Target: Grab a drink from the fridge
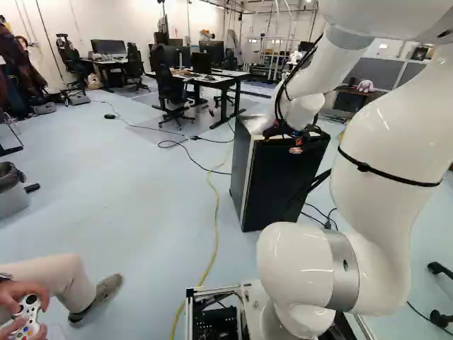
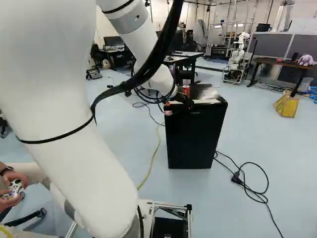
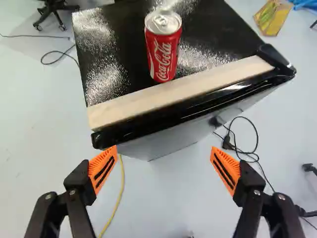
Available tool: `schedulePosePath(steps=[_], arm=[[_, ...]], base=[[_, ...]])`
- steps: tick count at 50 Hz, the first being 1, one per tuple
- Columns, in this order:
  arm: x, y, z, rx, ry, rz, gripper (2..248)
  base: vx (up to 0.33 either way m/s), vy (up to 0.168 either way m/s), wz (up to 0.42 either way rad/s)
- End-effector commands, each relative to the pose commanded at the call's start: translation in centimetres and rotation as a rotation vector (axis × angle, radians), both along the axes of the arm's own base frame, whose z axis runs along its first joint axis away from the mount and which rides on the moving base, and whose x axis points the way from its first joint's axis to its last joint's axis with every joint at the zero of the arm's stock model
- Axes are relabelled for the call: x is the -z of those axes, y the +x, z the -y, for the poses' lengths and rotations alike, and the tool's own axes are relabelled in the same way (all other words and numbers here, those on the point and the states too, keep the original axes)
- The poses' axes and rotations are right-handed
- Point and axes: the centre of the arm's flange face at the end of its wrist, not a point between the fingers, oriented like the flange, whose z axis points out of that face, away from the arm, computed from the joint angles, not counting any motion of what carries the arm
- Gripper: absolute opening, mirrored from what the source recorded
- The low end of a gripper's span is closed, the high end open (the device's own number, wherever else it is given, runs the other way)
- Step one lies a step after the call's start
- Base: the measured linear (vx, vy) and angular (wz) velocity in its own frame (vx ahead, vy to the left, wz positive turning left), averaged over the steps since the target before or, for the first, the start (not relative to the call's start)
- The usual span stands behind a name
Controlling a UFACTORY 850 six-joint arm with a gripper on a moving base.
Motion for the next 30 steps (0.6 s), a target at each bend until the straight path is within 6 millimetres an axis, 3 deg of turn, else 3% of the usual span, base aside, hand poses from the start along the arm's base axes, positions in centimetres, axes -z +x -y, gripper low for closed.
schedulePosePath(steps=[11, 30], arm=[[-0.6, -0.7, -0.3, -0.02, -0.045, 0.102, 247], [-0.2, 0.6, -0.1, -0.059, -0.106, 0.249, 247]], base=[[0.0, 0.0, 0.0], [0.0, 0.0, 0.0]])
